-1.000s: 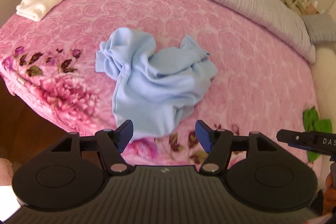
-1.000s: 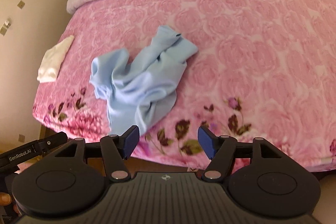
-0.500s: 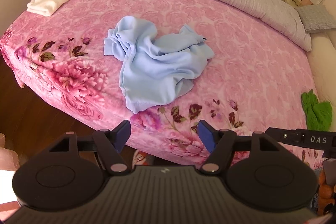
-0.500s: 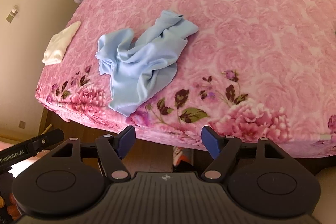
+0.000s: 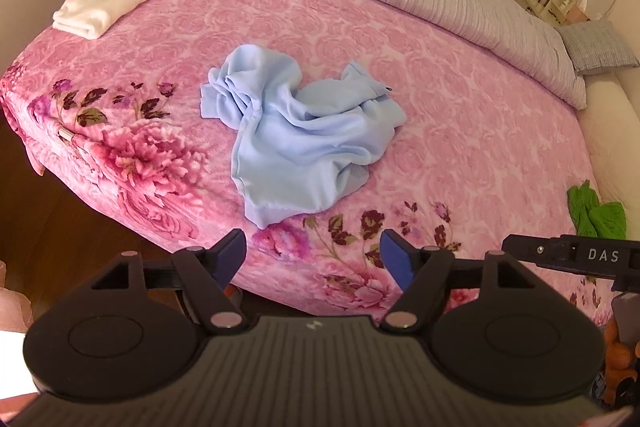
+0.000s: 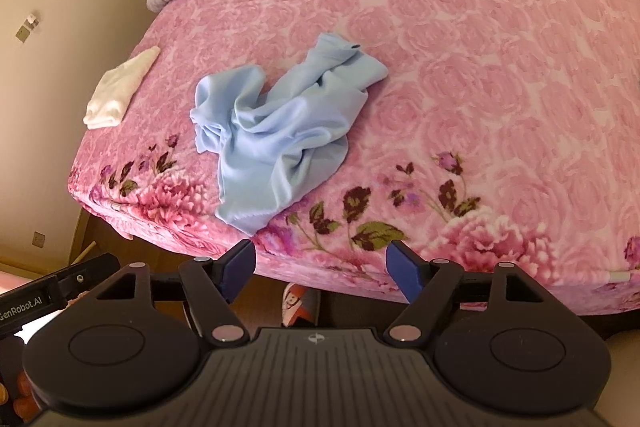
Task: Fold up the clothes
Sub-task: 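Lower both open tools toward the crumpled sweatshirt on the bedspread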
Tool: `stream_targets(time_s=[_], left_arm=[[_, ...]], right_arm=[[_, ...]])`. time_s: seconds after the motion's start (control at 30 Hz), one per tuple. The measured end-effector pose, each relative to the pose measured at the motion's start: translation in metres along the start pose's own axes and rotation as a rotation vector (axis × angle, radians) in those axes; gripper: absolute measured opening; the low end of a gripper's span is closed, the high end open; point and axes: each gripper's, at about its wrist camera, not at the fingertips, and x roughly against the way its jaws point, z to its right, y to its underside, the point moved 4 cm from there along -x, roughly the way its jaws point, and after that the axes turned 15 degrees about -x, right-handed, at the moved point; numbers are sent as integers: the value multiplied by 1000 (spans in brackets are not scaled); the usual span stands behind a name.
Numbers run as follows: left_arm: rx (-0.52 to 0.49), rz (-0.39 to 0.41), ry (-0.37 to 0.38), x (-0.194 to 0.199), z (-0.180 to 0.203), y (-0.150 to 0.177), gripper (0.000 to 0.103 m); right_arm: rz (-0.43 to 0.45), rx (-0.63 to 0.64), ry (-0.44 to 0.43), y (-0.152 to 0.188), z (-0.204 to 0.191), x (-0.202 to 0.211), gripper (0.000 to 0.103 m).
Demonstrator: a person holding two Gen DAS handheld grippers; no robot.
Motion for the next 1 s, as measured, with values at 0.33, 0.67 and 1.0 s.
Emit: stream_targets(time_s=[0.33, 0.67, 1.0], left_arm=[[-26, -24, 49, -39, -61, -41, 70], [-89, -102, 108, -114, -167, -105, 71], [-151, -241, 175, -209, -253, -139, 71]], right_arm=[[28, -65, 36, -28, -34, -39, 76], [13, -222, 124, -65, -80, -124, 76], [-37, -260, 203, -64, -131, -227, 66]])
